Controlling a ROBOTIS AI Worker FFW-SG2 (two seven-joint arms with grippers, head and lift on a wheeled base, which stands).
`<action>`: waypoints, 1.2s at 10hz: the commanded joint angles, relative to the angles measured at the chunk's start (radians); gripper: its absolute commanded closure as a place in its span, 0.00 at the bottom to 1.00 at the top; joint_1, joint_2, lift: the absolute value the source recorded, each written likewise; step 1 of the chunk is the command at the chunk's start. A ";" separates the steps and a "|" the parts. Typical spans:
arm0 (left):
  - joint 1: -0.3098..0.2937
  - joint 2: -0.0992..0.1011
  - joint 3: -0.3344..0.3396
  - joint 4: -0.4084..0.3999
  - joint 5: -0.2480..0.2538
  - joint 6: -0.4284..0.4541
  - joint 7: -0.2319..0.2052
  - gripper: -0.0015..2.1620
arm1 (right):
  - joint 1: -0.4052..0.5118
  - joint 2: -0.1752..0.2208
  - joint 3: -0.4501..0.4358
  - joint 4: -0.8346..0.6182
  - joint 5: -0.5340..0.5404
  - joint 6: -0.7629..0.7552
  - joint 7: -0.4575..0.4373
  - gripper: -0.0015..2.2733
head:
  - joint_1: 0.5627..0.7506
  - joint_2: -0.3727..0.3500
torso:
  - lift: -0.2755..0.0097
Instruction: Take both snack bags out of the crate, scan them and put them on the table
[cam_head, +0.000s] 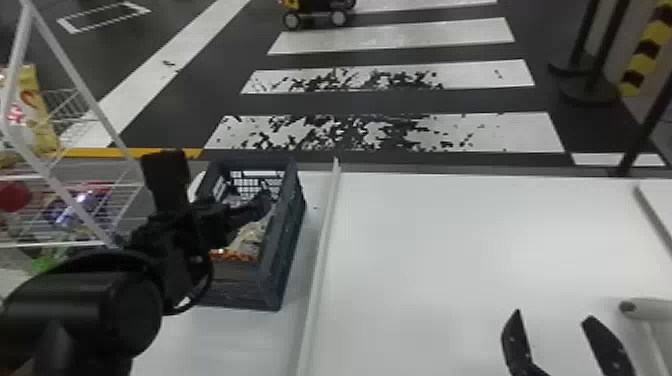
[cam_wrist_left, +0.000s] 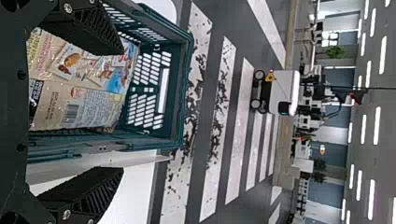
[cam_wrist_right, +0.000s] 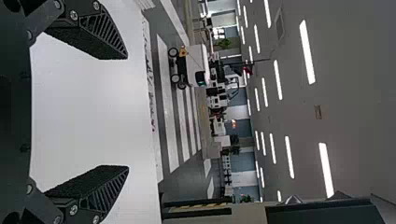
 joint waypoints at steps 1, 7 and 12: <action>-0.063 0.017 0.009 0.048 0.003 0.088 -0.017 0.06 | 0.001 -0.001 0.000 0.000 -0.001 0.003 0.001 0.07 | 0.70 0.81 | 0.64; -0.241 0.051 0.009 0.284 -0.011 0.201 -0.083 0.06 | 0.004 -0.005 0.000 0.000 -0.005 0.009 0.010 0.07 | 0.70 0.84 | 0.64; -0.322 0.063 -0.017 0.464 -0.082 0.241 -0.157 0.06 | -0.003 -0.013 0.002 0.000 -0.005 0.012 0.012 0.07 | 0.70 0.86 | 0.64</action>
